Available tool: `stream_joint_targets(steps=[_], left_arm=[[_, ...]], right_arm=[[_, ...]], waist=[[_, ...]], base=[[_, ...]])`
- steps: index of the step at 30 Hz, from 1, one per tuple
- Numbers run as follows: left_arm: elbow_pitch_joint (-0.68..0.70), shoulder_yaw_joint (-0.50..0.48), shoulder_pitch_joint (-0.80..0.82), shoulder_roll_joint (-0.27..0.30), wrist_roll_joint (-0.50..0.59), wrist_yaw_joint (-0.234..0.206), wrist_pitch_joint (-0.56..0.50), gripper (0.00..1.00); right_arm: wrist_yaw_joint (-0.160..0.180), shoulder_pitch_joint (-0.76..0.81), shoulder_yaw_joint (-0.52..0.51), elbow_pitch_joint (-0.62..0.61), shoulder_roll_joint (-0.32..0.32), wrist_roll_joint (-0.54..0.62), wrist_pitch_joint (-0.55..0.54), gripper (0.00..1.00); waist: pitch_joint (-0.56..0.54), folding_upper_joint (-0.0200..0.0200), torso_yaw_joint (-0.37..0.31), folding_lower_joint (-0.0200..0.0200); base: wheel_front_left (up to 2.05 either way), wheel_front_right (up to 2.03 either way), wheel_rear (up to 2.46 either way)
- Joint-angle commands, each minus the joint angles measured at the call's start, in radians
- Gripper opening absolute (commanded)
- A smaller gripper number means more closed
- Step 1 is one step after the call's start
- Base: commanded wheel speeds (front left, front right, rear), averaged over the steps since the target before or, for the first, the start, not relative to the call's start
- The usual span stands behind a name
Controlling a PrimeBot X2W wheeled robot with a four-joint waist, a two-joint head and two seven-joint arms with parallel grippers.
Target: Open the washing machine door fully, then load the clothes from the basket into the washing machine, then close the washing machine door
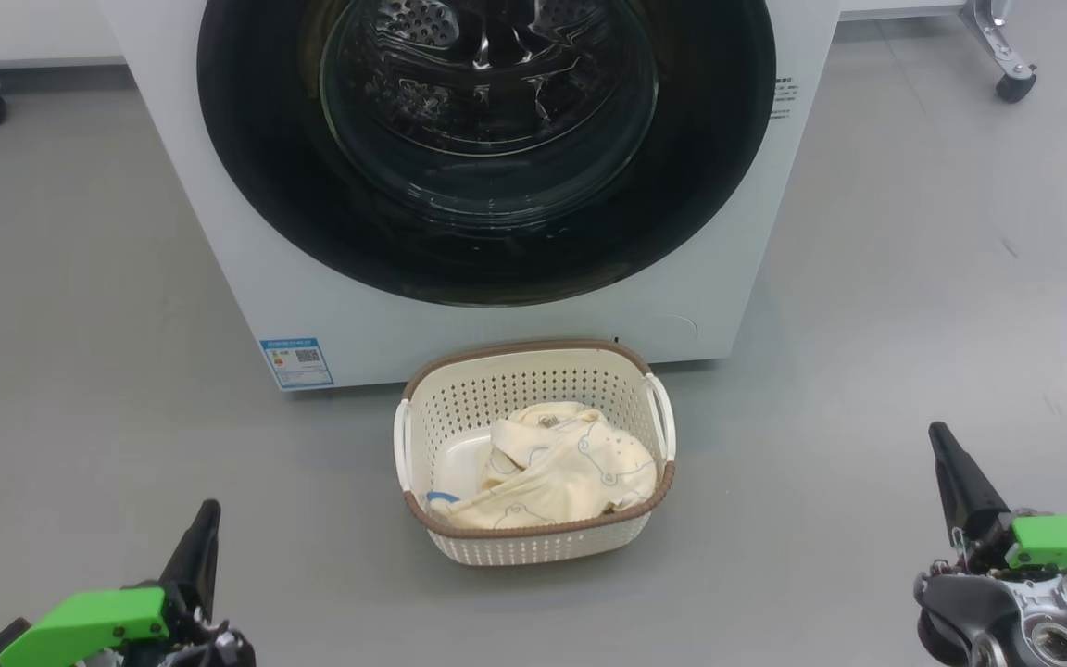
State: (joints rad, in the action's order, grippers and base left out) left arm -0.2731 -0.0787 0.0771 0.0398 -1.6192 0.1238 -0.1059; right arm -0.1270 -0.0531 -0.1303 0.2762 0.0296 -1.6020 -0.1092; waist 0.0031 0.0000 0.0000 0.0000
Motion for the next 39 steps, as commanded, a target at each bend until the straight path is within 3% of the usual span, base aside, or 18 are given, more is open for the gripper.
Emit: stream_joint_targets(steps=[1, 39], left_arm=[[0.028, -0.035, 0.031, 0.010, 0.010, 0.007, -0.007, 0.00], [0.028, -0.035, 0.031, 0.010, 0.010, 0.007, -0.007, 0.00]], right_arm=[[-0.004, -0.055, 0.017, -0.031, 0.021, -0.007, -0.004, 0.00], [-0.004, -0.055, 0.017, -0.031, 0.021, -0.007, -0.004, 0.00]], waist=[[0.000, 0.0000, 0.000, 0.0000], [0.000, 0.0000, 0.000, 0.0000]], base=[[0.00, 0.00, 0.00], [0.00, 0.00, 0.00]])
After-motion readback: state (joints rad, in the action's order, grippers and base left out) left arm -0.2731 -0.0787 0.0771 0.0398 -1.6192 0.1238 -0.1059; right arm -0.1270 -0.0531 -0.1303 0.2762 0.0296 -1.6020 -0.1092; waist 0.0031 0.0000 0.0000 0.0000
